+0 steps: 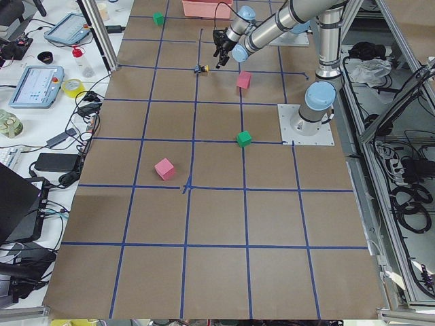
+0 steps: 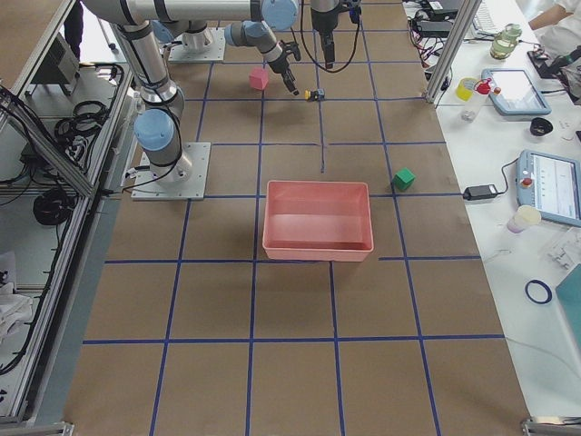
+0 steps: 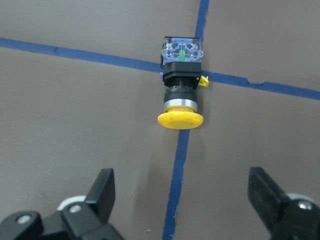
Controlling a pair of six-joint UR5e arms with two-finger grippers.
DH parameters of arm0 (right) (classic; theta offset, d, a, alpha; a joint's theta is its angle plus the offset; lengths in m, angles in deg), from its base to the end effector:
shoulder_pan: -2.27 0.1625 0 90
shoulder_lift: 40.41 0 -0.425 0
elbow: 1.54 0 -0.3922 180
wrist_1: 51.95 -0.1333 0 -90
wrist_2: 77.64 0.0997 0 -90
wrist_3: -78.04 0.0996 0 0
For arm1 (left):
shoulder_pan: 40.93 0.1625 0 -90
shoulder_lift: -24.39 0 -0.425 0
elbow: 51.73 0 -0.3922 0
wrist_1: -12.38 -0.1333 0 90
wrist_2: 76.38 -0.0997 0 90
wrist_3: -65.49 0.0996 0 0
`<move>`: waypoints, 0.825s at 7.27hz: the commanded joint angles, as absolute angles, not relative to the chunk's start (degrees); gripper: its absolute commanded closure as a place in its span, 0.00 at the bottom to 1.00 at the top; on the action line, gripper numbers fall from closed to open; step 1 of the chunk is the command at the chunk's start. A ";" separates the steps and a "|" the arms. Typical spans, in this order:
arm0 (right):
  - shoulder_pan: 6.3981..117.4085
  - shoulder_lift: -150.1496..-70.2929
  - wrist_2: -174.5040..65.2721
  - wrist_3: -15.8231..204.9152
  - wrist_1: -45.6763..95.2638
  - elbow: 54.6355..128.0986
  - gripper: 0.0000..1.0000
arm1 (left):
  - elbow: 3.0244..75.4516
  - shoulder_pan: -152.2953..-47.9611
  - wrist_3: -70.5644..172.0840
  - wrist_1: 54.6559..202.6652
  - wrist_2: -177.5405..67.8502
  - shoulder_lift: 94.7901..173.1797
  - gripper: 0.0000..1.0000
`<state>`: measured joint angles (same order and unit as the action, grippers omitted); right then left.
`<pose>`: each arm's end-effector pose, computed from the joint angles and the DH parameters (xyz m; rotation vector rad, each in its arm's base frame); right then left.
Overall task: Align button upright
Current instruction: 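Withdraw the right gripper while the left gripper moves above the switch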
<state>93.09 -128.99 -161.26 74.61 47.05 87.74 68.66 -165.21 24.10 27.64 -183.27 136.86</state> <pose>0.1517 -0.5135 0.4990 -0.1244 3.0231 -0.2233 -0.3832 -0.3769 0.1913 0.2764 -3.0373 0.7430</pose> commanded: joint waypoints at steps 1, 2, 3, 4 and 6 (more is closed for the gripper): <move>93.06 -129.10 -161.22 74.62 46.75 89.07 0.00 | 65.80 -165.21 26.27 27.94 -183.25 139.51 0.05; 93.06 -129.10 -161.31 74.62 46.75 89.08 0.00 | 64.56 -165.21 33.69 27.94 -183.43 140.48 0.06; 93.06 -129.10 -161.22 74.62 46.75 89.08 0.00 | 64.63 -165.12 36.46 27.76 -183.52 140.84 0.06; 93.06 -129.18 -161.92 74.62 46.75 89.08 0.00 | 64.64 -164.60 39.44 27.76 -183.60 141.19 0.06; 94.11 -129.45 -162.10 74.70 46.75 88.90 0.00 | 64.72 -161.80 41.84 27.76 -182.65 141.37 0.06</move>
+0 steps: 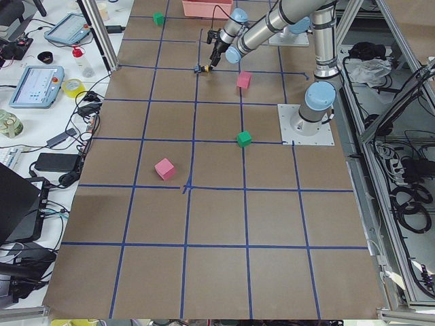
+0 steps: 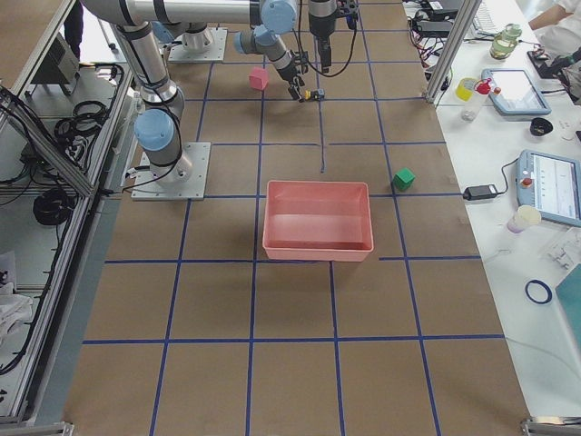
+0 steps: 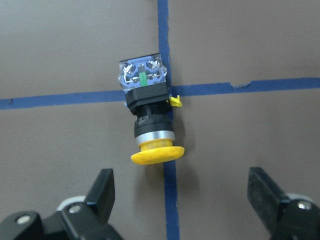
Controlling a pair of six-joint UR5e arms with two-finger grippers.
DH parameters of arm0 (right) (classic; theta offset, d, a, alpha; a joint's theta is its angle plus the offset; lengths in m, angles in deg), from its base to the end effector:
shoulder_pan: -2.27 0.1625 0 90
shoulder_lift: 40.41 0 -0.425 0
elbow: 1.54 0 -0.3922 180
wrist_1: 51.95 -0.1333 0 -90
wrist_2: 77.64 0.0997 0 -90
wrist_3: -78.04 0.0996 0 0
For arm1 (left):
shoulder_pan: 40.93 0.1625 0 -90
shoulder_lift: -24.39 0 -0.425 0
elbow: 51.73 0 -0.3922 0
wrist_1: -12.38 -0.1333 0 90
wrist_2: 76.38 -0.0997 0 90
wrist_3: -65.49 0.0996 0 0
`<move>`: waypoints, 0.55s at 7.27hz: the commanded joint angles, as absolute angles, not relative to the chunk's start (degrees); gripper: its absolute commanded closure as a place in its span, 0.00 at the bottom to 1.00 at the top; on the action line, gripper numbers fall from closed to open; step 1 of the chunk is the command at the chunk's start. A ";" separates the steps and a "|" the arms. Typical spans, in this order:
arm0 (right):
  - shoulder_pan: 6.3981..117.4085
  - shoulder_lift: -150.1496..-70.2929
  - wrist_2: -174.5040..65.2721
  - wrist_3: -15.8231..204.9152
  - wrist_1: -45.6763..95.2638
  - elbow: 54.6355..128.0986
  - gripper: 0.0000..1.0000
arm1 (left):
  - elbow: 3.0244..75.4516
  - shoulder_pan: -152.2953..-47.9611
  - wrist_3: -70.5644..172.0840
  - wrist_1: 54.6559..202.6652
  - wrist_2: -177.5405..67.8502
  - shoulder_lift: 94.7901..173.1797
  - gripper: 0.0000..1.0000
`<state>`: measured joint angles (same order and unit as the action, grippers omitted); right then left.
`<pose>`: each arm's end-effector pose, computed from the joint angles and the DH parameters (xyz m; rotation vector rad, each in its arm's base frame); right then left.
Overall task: Align button upright
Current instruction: 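Lower the left gripper and grasp the switch near its yellow cap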
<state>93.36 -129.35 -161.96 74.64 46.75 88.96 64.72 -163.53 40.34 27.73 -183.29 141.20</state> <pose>0.1529 -0.5083 0.4908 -0.1284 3.0364 -0.1926 -0.3863 -0.4104 0.1752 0.1102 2.9811 -0.7072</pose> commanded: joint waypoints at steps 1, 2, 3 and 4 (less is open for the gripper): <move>96.29 -129.45 -162.62 75.31 46.75 88.20 0.00 | 64.38 -161.43 42.11 27.76 -182.46 141.37 0.06; 99.01 -129.53 -165.85 80.89 46.75 88.02 0.00 | 64.20 -161.43 41.85 27.94 -182.29 141.37 0.06; 100.17 -129.62 -167.97 82.60 46.84 88.02 0.00 | 64.28 -161.43 40.54 28.02 -180.55 141.63 0.06; 99.92 -129.54 -168.34 82.62 47.01 88.11 0.00 | 64.20 -161.43 38.79 27.94 -178.53 141.98 0.06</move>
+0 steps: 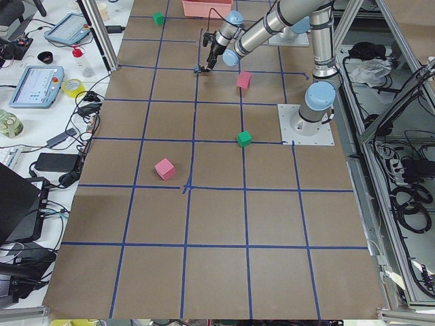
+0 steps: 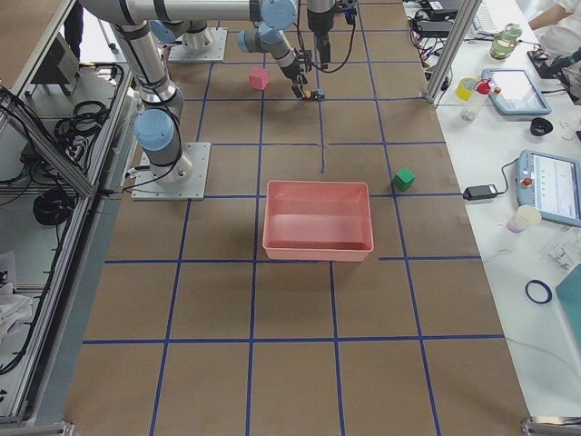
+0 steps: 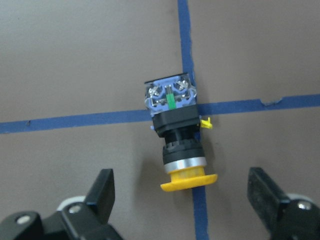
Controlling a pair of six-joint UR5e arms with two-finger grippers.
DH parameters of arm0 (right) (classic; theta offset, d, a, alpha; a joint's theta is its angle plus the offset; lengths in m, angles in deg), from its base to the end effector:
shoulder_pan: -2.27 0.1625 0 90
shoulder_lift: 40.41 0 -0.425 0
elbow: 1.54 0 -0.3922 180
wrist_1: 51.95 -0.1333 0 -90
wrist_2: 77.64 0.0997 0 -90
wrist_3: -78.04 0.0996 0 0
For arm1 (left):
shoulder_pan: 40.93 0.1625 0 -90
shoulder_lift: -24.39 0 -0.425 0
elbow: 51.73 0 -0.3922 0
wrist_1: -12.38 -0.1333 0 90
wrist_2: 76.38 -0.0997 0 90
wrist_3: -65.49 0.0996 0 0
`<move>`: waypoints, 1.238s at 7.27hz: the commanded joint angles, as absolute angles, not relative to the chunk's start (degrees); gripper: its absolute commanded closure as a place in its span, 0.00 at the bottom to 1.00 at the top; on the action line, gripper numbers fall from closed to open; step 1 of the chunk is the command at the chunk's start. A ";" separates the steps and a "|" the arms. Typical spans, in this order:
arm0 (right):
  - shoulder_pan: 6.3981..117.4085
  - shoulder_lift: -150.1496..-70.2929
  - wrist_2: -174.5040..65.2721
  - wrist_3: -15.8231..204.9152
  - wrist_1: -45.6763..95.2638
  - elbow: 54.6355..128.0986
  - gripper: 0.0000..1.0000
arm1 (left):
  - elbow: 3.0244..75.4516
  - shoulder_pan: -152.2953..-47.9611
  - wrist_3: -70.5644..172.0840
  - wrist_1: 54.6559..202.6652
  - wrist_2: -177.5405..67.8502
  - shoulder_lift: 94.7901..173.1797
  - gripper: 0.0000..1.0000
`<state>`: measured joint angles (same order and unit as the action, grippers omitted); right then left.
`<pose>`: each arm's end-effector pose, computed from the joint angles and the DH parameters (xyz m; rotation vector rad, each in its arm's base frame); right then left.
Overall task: Align button upright
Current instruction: 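Lower the left gripper and grasp the switch near its yellow cap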
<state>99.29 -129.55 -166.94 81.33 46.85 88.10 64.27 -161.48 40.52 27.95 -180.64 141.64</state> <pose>0.1960 -0.4913 0.4999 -0.1025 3.1068 -0.2229 -0.3768 -0.4245 0.1721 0.0765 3.0199 -0.6756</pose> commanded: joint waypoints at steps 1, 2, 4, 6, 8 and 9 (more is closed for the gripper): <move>99.83 -129.71 -169.21 82.79 46.92 88.02 0.00 | 64.28 -161.43 38.60 27.94 -178.51 142.25 0.06; 99.83 -129.97 -169.05 83.23 46.92 88.02 0.00 | 64.11 -161.43 38.60 28.02 -178.33 142.25 0.15; 99.83 -130.32 -168.52 83.32 45.78 88.02 0.00 | 63.32 -160.91 39.21 29.17 -178.24 142.25 0.25; 99.83 -130.59 -168.43 83.23 45.78 88.11 0.00 | 63.05 -160.90 39.21 30.39 -178.24 142.25 0.55; 99.83 -130.59 -168.43 83.23 45.78 88.11 0.00 | 62.53 -160.82 40.52 32.50 -178.33 142.16 1.00; 99.83 -130.59 -168.43 83.23 45.78 88.20 0.00 | 61.13 -160.82 41.40 35.55 -178.33 142.08 1.00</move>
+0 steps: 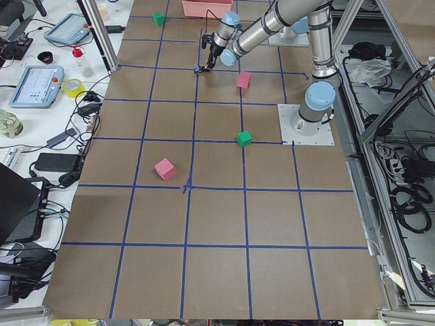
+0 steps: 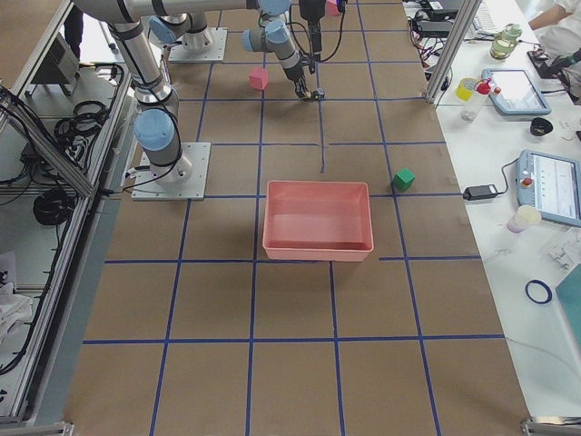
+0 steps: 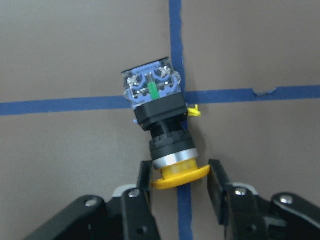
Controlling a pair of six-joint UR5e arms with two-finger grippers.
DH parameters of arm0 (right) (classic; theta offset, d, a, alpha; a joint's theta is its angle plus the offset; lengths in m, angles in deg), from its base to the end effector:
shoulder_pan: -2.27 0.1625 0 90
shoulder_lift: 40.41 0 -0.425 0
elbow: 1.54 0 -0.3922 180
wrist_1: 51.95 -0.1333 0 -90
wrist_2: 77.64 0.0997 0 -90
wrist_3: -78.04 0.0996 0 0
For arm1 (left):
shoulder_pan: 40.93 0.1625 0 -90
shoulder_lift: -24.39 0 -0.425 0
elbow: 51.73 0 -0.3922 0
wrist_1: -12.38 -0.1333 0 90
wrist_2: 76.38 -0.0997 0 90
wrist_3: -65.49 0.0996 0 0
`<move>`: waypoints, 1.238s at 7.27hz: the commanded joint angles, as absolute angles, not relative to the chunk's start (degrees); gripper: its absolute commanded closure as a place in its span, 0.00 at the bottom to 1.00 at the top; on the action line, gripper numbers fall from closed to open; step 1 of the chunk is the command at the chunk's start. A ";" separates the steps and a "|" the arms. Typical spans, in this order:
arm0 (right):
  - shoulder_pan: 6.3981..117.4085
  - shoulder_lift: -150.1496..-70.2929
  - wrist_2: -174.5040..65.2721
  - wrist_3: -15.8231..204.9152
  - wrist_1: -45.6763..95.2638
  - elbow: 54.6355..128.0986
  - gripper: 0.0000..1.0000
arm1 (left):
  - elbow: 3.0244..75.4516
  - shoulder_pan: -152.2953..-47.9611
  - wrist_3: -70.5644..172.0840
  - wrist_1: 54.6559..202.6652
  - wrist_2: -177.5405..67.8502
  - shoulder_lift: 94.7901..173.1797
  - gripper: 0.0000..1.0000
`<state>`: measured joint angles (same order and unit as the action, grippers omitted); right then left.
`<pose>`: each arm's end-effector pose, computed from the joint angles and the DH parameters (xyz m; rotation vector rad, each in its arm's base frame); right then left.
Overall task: Align button upright
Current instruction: 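Lift and rotate the switch with the left gripper, turning it cap-down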
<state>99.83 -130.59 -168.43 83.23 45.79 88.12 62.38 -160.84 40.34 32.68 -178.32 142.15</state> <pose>0.1971 -0.4821 0.5068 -0.0632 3.1304 -0.2271 -0.3793 -0.4334 0.1678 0.0766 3.0478 -0.5714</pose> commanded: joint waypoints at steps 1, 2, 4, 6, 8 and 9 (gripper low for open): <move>99.83 -130.59 -168.52 83.23 45.78 88.20 0.00 | 58.94 -160.82 42.02 39.24 -178.33 141.90 1.00; 99.83 -130.50 -168.52 83.23 45.78 88.20 0.00 | 55.96 -160.82 42.20 44.58 -178.42 141.20 1.00; 99.74 -130.50 -168.86 83.23 45.87 88.20 0.00 | 51.12 -159.42 42.29 58.65 -177.98 139.71 1.00; 99.74 -130.59 -168.78 83.23 45.78 88.20 0.00 | 51.19 -157.66 42.64 64.29 -176.59 138.92 1.00; 99.74 -130.59 -168.78 83.23 45.78 88.20 0.00 | 50.49 -153.89 42.99 73.68 -172.30 136.38 1.00; 99.74 -130.50 -168.87 83.23 45.78 88.20 0.00 | 50.49 -152.22 42.99 77.21 -171.66 134.71 1.00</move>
<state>99.74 -130.58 -168.80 83.23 45.78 88.19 50.72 -154.48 42.86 72.08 -173.46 136.58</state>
